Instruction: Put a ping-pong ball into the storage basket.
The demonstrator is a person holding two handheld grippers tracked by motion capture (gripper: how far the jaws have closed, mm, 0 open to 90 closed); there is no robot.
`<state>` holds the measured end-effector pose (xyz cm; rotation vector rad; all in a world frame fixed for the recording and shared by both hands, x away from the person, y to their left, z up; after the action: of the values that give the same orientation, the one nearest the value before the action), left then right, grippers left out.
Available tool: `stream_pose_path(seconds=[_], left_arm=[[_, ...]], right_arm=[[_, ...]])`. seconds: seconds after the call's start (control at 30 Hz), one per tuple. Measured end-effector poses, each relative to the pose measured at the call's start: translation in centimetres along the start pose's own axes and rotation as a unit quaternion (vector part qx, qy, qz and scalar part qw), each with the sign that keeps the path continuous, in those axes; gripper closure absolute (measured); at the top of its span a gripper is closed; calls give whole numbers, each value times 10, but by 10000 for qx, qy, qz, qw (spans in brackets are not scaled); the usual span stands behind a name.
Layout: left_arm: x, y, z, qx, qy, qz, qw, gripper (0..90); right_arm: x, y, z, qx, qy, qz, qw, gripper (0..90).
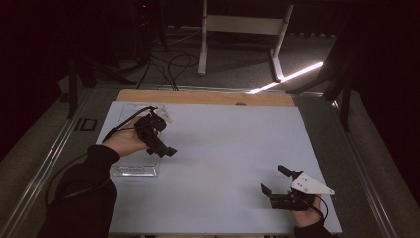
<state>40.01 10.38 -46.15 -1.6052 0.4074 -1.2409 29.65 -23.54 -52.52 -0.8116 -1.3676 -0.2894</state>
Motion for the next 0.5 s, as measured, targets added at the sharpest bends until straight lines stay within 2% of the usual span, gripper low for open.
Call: stream_pose_path(seconds=[0.13, 0.23, 0.3, 0.5], left_arm=[[8, -1, -3, 12, -132, -264, 9996, 3], [11, 0, -6, -4, -111, -338, 9994, 3], [13, 1, -9, -76, -150, -380, 9991, 3], [19, 3, -15, -79, -263, -591, 9979, 3]], right_arm=[[0, 1, 0, 6, 7, -6, 10000, 97], [0, 1, 0, 11, 22, -4, 10000, 96], [0, 1, 0, 12, 15, -2, 10000, 97], [0, 1, 0, 16, 11, -3, 10000, 96]])
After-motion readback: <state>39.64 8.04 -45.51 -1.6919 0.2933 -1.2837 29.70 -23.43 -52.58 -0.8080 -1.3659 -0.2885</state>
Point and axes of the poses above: each handheld gripper's, and its own axes: y roughly forward along the jaws, x roughly out of its top, z roughly to its left, the point moved 9 cm from there along y, roughly forward along the jaws, and after that the axes turned 7 degrees about x, right-handed, at the moved point
